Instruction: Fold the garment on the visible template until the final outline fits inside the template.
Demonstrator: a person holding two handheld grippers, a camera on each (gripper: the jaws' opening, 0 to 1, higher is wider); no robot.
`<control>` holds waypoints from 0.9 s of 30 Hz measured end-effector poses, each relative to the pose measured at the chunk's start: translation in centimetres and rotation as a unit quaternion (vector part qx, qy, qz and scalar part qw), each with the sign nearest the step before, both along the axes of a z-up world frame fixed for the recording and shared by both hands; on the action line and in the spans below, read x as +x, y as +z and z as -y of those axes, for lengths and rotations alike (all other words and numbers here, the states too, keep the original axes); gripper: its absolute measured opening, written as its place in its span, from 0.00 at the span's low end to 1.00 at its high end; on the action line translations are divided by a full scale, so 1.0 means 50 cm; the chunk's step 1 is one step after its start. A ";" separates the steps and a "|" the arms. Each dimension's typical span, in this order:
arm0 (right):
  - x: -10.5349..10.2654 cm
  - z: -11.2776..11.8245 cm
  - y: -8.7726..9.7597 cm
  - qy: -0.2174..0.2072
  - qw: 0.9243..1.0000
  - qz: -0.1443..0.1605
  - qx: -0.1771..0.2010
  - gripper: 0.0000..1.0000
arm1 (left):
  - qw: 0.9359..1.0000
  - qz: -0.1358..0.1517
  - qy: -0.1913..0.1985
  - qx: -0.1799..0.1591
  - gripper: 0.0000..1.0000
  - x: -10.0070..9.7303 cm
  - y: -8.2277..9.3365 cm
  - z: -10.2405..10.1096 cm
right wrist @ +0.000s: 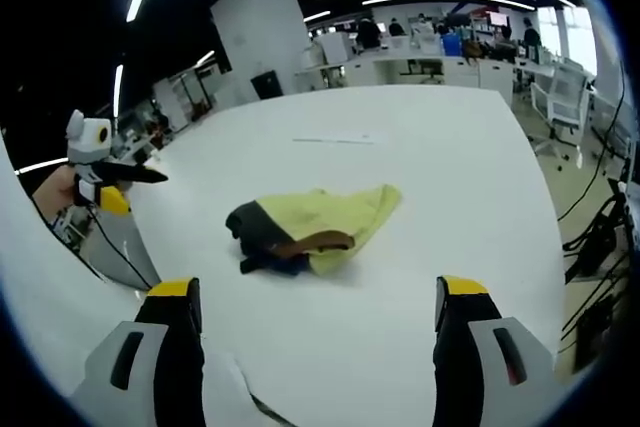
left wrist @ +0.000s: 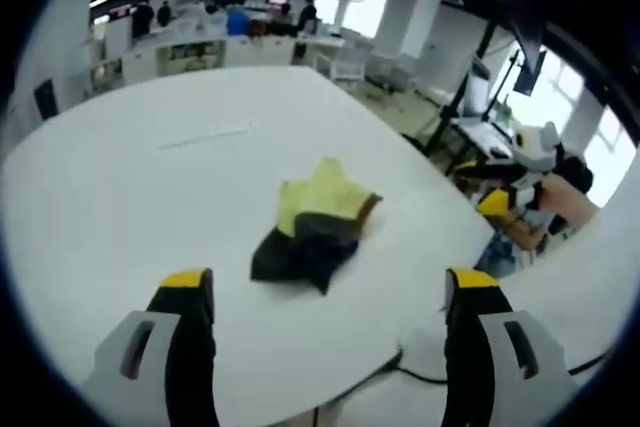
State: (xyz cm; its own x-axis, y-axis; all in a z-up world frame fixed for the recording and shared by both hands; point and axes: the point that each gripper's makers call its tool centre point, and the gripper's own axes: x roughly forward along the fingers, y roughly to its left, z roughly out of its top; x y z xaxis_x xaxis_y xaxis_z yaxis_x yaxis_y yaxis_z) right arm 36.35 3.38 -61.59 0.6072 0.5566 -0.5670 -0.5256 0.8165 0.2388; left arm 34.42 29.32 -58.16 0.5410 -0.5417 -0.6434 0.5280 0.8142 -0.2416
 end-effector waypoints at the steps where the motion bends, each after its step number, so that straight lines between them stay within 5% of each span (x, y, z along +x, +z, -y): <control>1: 0.002 0.000 -0.002 0.000 1.000 -0.001 0.001 0.96 | 1.000 0.000 0.000 0.000 0.92 0.001 -0.001 0.000; 27: 0.006 -0.004 -0.020 0.000 1.000 -0.006 0.005 0.92 | 0.999 0.005 -0.035 0.036 0.84 0.014 -0.053 0.032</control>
State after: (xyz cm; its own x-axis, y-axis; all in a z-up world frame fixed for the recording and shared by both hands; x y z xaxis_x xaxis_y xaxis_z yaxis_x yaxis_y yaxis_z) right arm 36.65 3.57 -62.57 0.6010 0.5622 -0.5681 -0.5221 0.8143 0.2536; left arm 35.10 27.70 -60.82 0.5105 -0.5306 -0.6766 0.5863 0.7904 -0.1775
